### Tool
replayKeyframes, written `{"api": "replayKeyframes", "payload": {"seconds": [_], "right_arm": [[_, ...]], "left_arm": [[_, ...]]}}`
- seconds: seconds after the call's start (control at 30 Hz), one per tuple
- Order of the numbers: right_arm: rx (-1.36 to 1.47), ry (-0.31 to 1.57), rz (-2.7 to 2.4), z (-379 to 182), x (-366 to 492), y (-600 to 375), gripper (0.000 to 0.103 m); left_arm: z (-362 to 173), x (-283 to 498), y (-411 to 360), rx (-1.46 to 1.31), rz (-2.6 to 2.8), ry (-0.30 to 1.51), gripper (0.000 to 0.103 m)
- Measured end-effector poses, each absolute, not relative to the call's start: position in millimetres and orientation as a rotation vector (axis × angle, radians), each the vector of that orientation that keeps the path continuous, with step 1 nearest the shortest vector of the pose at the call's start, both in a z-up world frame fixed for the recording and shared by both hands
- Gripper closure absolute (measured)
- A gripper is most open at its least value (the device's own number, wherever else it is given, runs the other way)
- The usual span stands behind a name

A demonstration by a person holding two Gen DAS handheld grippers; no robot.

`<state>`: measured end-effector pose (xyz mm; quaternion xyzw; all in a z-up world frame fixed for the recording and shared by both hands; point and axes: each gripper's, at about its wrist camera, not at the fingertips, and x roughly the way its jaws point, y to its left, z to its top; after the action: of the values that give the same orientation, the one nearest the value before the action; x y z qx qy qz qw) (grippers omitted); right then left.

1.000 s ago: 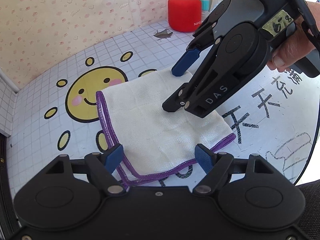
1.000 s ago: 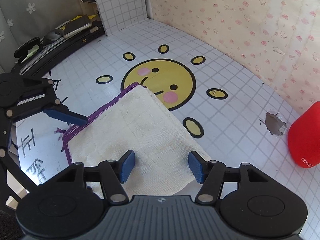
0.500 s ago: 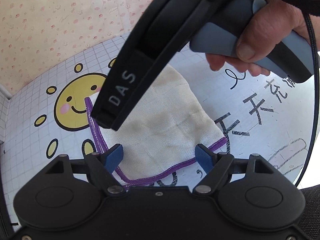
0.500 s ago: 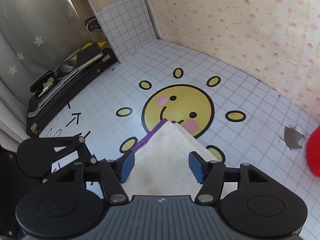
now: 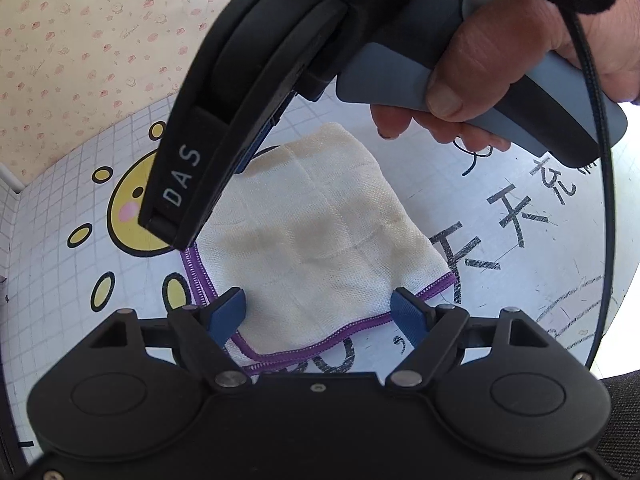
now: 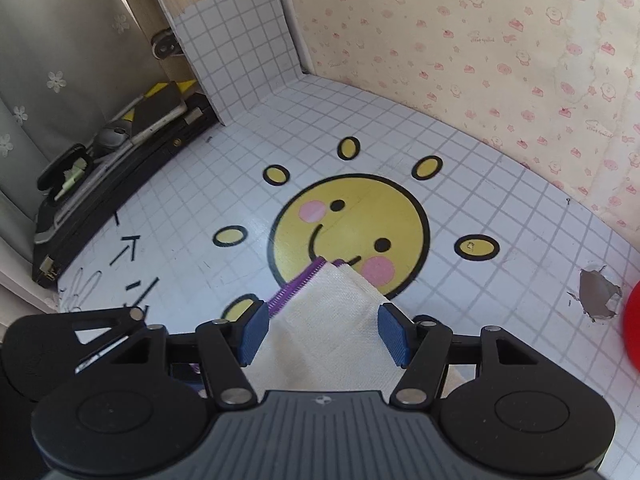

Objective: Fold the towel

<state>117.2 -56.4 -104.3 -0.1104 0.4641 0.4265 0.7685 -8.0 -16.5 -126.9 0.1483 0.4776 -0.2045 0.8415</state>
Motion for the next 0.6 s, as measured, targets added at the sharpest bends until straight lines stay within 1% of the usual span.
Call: {"api": "replayKeyframes", "payload": {"seconds": [0.13, 0.4, 0.53, 0.6], "right_arm": [[-0.223, 1.016, 0.988, -99.5, 113.2, -46.5, 0.043], [-0.209, 1.056, 0.968, -115.1, 124.2, -30.8, 0.043], [-0.189, 1.07, 0.961, -120.8, 128.7, -29.4, 0.037], [-0.195, 1.067, 0.961, -120.8, 127.7, -28.3, 0.036]], "left_arm": [[-124.5, -7.5, -15.3, 0.31, -0.433, 1.007, 0.022], [-127.6, -8.8, -12.0, 0.296, -0.426, 1.022, 0.022], [-128.4, -8.9, -9.9, 0.287, -0.42, 1.025, 0.022], [-128.2, -7.9, -8.4, 0.274, -0.415, 1.029, 0.022]]}}
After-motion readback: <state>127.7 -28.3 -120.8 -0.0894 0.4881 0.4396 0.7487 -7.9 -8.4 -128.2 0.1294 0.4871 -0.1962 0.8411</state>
